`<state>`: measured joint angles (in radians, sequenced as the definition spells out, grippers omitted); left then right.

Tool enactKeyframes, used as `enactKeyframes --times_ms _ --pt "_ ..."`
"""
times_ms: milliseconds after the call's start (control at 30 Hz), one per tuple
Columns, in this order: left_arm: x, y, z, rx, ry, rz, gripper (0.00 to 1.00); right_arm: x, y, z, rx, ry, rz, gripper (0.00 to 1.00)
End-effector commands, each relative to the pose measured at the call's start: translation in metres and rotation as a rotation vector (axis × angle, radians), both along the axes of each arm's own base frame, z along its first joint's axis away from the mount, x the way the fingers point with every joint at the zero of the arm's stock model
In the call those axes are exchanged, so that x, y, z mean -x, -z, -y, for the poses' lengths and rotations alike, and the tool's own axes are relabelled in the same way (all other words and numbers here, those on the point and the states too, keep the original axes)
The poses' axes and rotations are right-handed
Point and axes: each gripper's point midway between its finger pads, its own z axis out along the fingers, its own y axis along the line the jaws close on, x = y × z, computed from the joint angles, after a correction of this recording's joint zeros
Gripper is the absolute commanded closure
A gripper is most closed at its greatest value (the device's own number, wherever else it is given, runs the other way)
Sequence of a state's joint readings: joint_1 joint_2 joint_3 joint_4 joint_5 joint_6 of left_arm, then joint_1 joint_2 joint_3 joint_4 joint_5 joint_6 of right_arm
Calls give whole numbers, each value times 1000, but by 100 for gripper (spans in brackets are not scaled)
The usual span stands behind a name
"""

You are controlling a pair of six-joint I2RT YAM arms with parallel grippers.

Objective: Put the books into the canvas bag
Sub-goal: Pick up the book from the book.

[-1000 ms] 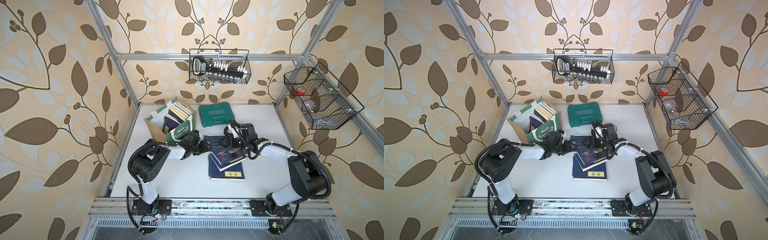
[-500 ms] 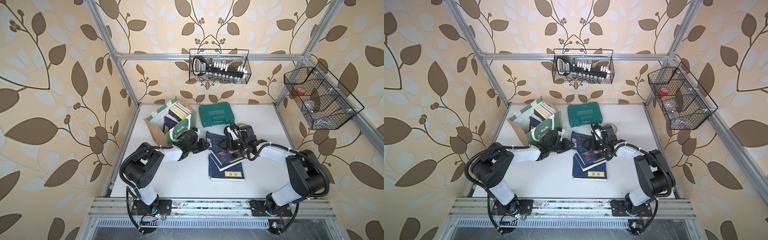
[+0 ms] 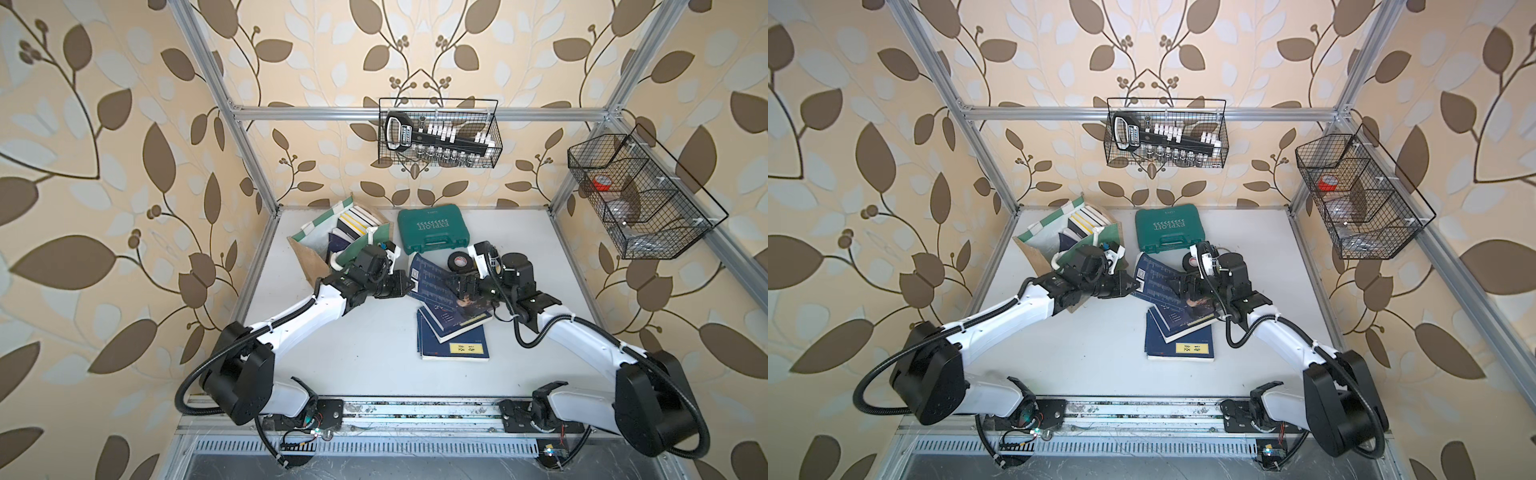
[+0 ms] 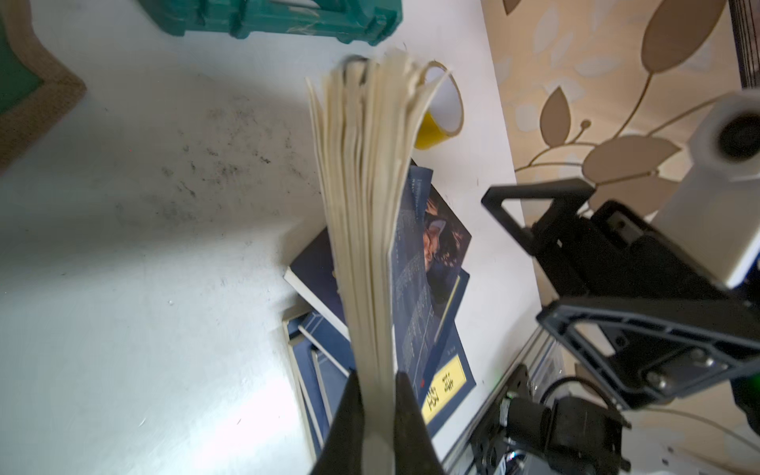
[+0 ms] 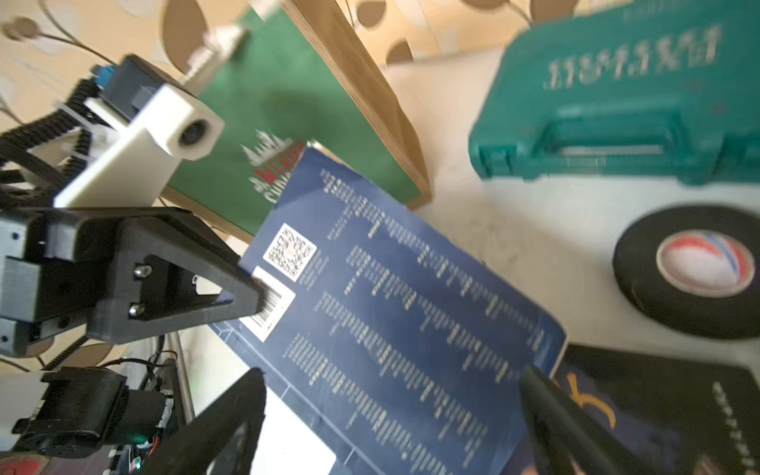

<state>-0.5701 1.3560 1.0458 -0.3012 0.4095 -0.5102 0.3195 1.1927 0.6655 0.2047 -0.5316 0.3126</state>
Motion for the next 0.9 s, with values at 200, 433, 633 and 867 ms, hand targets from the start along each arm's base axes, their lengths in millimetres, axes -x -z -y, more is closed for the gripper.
enactKeyframes --times_ms 200,433,633,867 --pt "109 -78 -16 -55 543 74 100 45 -66 -27 -27 -331 297 6" --pt "138 -101 -34 -79 657 252 100 93 -65 -53 -59 -614 262 7" --pt "146 -91 -31 -86 704 239 100 121 -50 -83 -30 -785 159 8" --pt "148 -83 -33 -134 712 245 100 142 -63 -99 -64 -887 160 20"
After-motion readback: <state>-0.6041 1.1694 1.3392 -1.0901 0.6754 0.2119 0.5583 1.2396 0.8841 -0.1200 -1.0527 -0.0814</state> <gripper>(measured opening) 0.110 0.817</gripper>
